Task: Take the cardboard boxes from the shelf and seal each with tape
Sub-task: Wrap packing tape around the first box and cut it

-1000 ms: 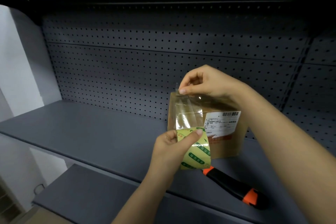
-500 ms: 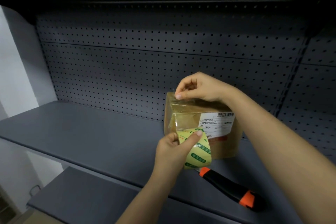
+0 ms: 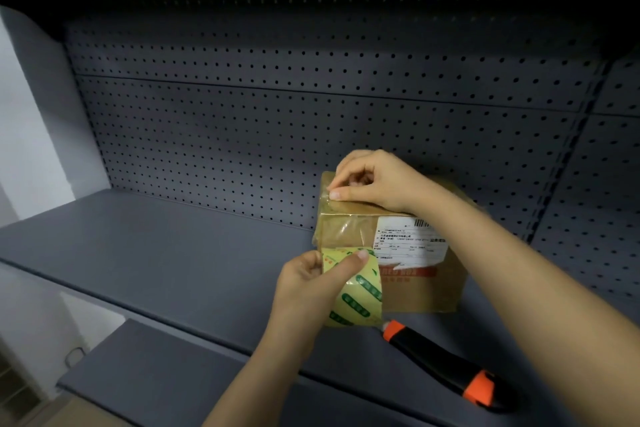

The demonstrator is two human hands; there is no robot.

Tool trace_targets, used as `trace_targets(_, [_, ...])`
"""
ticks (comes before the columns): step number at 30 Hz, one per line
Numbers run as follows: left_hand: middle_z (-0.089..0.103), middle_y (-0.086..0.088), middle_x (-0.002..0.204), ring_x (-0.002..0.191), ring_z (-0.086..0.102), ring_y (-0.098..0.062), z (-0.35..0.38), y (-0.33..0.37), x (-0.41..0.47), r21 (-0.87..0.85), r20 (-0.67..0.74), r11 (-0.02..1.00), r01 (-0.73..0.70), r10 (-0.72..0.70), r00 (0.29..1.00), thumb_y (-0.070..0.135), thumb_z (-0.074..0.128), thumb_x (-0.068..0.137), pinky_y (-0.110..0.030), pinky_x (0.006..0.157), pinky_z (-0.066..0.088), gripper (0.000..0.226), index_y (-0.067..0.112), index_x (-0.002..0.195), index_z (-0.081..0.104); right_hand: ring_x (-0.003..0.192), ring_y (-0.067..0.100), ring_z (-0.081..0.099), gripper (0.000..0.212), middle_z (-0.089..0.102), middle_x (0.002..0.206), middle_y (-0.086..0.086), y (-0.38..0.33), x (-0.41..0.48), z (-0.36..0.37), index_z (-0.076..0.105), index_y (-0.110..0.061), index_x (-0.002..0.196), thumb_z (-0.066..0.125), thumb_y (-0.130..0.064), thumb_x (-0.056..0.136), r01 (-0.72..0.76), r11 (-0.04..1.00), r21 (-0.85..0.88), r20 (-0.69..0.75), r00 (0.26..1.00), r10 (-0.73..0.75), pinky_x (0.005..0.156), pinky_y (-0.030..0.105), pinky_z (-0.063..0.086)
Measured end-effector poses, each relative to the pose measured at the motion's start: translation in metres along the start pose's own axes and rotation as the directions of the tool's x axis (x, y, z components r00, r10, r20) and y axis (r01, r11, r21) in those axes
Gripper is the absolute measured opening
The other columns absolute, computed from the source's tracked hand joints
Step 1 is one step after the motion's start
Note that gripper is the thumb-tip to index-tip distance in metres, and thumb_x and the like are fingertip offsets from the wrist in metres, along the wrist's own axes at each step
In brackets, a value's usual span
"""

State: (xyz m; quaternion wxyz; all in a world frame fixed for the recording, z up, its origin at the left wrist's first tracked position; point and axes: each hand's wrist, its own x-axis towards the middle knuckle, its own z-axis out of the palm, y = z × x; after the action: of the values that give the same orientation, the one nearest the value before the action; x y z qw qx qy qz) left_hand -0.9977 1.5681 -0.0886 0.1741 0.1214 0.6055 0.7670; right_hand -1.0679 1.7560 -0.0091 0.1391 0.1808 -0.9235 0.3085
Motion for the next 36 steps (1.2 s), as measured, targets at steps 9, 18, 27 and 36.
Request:
trace_targets(9, [0.077, -0.013, 0.086, 0.075, 0.075, -0.027, 0.000, 0.001, 0.002, -0.014, -0.023, 1.000, 0.008, -0.008, 1.000, 0.025, 0.078, 0.081, -0.030, 0.057, 0.056, 0.028, 0.002, 0.097, 0.073, 0.100, 0.011, 0.054, 0.049, 0.054, 0.116, -0.005, -0.004, -0.005, -0.001, 0.053, -0.028, 0.139, 0.059, -0.046, 0.093, -0.136, 0.932, -0.336, -0.130, 0.987, 0.097, 0.087, 0.025, 0.043])
trace_targets(18, [0.076, -0.007, 0.087, 0.078, 0.073, -0.020, -0.008, -0.006, 0.008, 0.087, -0.049, 0.994, -0.064, 0.069, 0.996, 0.042, 0.064, 0.091, -0.032, 0.066, 0.058, 0.032, 0.011, 0.098, 0.069, 0.139, 0.002, 0.034, 0.046, 0.042, 0.151, -0.008, -0.034, -0.044, 0.020, 0.045, -0.021, 0.145, 0.040, -0.039, 0.103, 0.050, 0.919, -0.392, 0.081, 0.996, -0.019, 0.112, 0.013, 0.020])
trace_targets(27, [0.069, -0.006, 0.068, 0.065, 0.068, -0.019, -0.016, -0.008, 0.011, 0.238, -0.042, 0.960, -0.149, 0.163, 0.986, 0.036, 0.056, 0.097, -0.033, 0.060, 0.057, 0.041, -0.001, 0.084, 0.066, 0.131, -0.001, 0.045, 0.042, 0.057, 0.136, -0.012, -0.021, -0.032, 0.039, 0.062, -0.026, 0.129, 0.049, -0.049, 0.097, 0.000, 0.935, -0.355, -0.125, 0.991, -0.048, 0.110, 0.030, 0.040])
trace_targets(36, [0.074, -0.020, 0.082, 0.079, 0.072, -0.035, -0.021, -0.019, 0.019, 0.244, -0.111, 0.970, 0.020, 0.007, 0.994, 0.043, 0.060, 0.095, -0.047, 0.075, 0.059, 0.052, -0.008, 0.086, 0.068, 0.104, 0.014, 0.069, 0.039, 0.073, 0.110, 0.000, -0.015, -0.039, 0.054, 0.074, -0.018, 0.111, 0.053, -0.043, 0.092, 0.109, 0.822, -0.558, -0.263, 0.917, -0.300, 0.080, 0.039, 0.061])
